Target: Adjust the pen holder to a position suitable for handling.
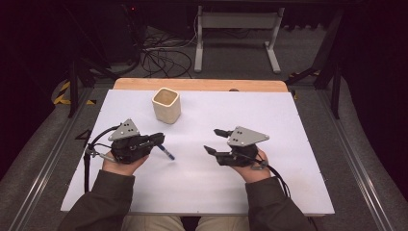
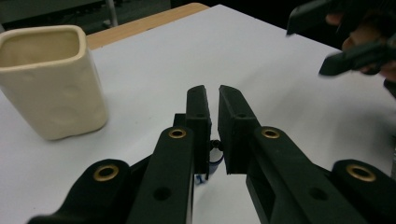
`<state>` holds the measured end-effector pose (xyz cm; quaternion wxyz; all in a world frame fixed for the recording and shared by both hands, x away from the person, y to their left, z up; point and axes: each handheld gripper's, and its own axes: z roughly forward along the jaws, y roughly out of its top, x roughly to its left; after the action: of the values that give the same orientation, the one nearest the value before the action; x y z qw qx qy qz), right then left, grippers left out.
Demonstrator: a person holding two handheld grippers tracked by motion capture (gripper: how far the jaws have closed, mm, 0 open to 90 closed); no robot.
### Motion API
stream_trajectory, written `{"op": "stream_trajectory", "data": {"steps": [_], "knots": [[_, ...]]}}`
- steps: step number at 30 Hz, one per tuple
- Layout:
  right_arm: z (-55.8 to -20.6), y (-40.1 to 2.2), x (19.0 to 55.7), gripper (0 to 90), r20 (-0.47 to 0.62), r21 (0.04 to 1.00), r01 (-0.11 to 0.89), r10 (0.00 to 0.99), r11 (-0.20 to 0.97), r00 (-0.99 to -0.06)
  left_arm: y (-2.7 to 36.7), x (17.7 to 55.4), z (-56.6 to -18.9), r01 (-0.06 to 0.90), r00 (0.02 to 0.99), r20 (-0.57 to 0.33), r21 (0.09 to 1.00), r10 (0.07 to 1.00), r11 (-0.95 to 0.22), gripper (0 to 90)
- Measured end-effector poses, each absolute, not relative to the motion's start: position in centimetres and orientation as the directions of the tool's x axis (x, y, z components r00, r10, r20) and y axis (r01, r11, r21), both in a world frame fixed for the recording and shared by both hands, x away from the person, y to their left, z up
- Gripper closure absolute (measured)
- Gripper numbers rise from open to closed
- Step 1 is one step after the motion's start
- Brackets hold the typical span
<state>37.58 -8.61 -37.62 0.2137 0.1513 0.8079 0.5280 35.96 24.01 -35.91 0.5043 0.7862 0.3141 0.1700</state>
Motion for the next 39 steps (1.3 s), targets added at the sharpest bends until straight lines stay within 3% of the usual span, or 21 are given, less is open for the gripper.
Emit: {"op": "stream_trajectory", "data": {"steps": [11, 26, 39], "knots": [[-40.4, -2.8, 36.9, 36.9, -0.156, 0.935, -0.005, 0.399, 0.355, -0.904, 23.5, 36.0, -35.4, 0.304, 0.751, -0.048, 0.910, 0.658, -0.281, 83.7], [-41.9, 0.1, 37.3, 39.2, -0.082, 0.954, 0.044, 0.402, 0.296, -0.912, 22.1, 35.7, -34.5, 0.277, 0.774, -0.049, 0.923, 0.631, -0.267, 83.8], [-42.6, 1.1, 37.7, 55.7, -0.023, 0.956, 0.100, 0.410, 0.276, -0.912, 21.8, 35.5, -34.1, 0.261, 0.781, -0.050, 0.931, 0.623, -0.253, 83.8]]}}
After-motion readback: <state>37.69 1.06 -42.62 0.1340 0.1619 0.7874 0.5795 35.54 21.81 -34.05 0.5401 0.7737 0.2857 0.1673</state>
